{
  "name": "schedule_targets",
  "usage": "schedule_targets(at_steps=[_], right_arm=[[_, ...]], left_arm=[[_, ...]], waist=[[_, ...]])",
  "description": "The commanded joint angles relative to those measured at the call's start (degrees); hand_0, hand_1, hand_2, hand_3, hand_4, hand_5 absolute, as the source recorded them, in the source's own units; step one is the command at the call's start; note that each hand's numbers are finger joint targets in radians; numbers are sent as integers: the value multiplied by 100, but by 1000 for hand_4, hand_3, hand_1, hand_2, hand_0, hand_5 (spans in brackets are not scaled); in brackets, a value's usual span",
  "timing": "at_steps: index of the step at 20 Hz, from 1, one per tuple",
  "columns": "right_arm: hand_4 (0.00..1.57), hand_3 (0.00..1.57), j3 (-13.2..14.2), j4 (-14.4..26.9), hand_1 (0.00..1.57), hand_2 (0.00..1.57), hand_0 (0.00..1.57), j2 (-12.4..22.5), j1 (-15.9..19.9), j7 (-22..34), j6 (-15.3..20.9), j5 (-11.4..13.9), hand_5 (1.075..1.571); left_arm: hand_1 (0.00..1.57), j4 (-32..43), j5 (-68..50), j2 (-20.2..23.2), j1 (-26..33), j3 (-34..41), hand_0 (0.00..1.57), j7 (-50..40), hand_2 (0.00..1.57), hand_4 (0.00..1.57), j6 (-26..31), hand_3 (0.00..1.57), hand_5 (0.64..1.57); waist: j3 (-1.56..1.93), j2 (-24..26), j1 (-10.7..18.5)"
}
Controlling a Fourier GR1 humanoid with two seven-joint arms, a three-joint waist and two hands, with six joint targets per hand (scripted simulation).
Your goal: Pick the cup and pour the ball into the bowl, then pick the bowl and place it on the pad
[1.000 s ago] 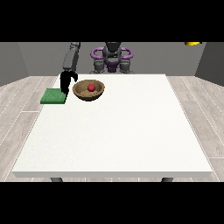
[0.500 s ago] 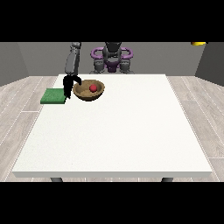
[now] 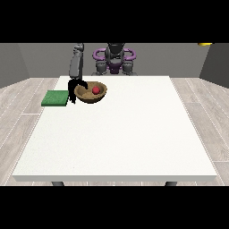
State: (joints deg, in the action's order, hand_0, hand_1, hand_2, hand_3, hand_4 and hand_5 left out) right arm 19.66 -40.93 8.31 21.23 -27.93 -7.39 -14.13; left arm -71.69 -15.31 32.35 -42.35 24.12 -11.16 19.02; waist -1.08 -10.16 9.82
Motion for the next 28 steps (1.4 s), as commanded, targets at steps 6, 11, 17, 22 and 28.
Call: schedule_targets(at_steps=[6,11,17,22,28], right_arm=[[608,0,302,705,878,580,878,133,29,426,852,-22,1514],[912,1571,2,595,1571,1571,1571,412,-459,392,1372,535,1478],[995,1292,-126,234,1571,1571,1571,747,-498,797,1849,695,1542],[1026,1111,-354,-356,1571,1571,1571,1301,-513,1834,1953,757,1548],[1061,865,-417,-711,1571,1571,1571,2211,-187,2808,1323,686,1556]], left_arm=[[0,-66,-383,351,-54,270,0,-115,0,1018,206,0,1535],[0,-61,-494,488,-117,346,0,-92,0,1056,337,0,1528],[0,25,-598,484,-88,340,0,-229,0,1160,386,0,1527],[0,451,-577,570,245,437,0,-220,0,1191,537,0,1528],[0,904,-478,840,676,829,0,466,0,1204,714,0,1537]], waist=[[114,-386,58],[100,-529,150],[89,-362,288],[65,261,2],[92,156,-389]])
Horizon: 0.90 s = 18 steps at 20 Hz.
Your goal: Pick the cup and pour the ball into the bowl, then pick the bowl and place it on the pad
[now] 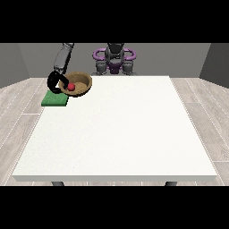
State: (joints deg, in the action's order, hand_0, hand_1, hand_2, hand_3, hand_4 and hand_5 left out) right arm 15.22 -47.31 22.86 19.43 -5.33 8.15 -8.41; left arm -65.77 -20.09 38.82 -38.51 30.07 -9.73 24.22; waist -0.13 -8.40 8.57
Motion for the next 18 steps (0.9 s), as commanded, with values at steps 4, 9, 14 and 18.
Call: schedule_targets(at_steps=[4,9,14,18], right_arm=[[1085,679,-59,-183,1571,1571,1571,1440,247,1442,-811,137,1568],[1099,532,146,-101,1571,1571,1571,1374,419,1390,-829,37,1564],[1099,532,383,142,1571,1571,1571,1667,715,1223,-1019,-31,1564],[1073,489,546,455,1571,1571,1571,1619,856,1084,-892,-57,1568]], left_arm=[[0,437,170,140,465,169,0,322,0,1203,-4,0,1541],[0,683,133,275,706,269,0,703,0,1205,99,0,1543],[0,890,80,511,722,389,0,1081,0,1207,255,0,1551],[0,789,57,484,776,340,0,1435,0,1215,382,0,1553]], waist=[[5,375,-569],[13,210,-706],[13,-197,-657],[16,-390,-491]])
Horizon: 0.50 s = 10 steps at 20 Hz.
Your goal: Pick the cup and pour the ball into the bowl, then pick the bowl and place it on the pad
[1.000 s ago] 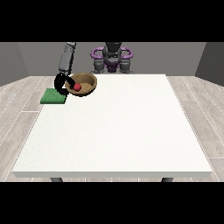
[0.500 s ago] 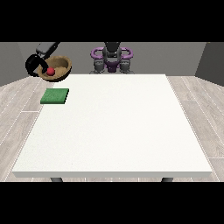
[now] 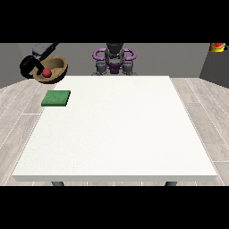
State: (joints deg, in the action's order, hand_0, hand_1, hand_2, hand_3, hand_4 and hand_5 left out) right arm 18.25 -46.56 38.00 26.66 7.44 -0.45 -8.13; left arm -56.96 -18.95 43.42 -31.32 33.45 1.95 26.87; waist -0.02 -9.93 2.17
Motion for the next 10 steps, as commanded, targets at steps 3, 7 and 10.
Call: schedule_targets(at_steps=[3,7,10], right_arm=[[1066,487,277,495,1571,1571,1571,-271,-5,-462,30,-189,1567],[1032,532,179,606,1571,1571,1571,-374,160,-417,-100,-166,1571],[1023,552,191,723,1571,1571,1571,-527,330,-465,34,-175,1571]], left_arm=[[0,92,-196,210,189,96,0,204,0,1211,416,0,1551],[0,82,15,49,180,-2,0,432,0,1207,-41,0,1555],[0,138,-103,313,-33,-11,0,138,0,1203,16,0,1557]], waist=[[5,-289,251],[4,-295,86],[4,-235,38]])
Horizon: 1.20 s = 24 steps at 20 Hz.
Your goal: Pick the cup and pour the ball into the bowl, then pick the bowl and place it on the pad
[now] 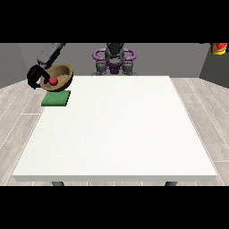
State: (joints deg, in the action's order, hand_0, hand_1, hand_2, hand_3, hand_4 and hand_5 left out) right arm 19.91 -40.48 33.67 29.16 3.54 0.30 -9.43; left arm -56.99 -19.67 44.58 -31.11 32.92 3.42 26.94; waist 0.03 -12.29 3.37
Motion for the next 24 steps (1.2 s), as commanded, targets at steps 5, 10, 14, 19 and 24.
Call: schedule_targets(at_steps=[5,10,14,19,24], right_arm=[[527,1011,456,754,1571,1571,1571,292,345,120,138,-251,1568],[0,932,600,732,1555,1512,1555,638,205,-218,393,-168,1554],[0,796,553,720,1465,1389,1465,333,516,-256,667,-198,1539],[0,678,753,861,1443,1376,1443,148,700,-658,696,-415,1535],[162,1043,340,729,931,1103,931,169,860,-389,797,-82,1509]], left_arm=[[0,-419,-151,-64,-161,-135,0,-383,0,1190,-313,0,1562],[0,-87,-236,-27,302,67,0,338,0,1195,234,0,1560],[0,169,-299,390,-8,145,0,142,0,1192,183,0,1562],[0,105,-258,443,-15,193,0,511,0,1188,147,0,1565],[0,393,-152,516,-36,109,0,535,0,1193,89,0,1567]], waist=[[5,-22,62],[-1,-224,209],[-1,-286,122],[3,-731,220],[-3,-510,124]])
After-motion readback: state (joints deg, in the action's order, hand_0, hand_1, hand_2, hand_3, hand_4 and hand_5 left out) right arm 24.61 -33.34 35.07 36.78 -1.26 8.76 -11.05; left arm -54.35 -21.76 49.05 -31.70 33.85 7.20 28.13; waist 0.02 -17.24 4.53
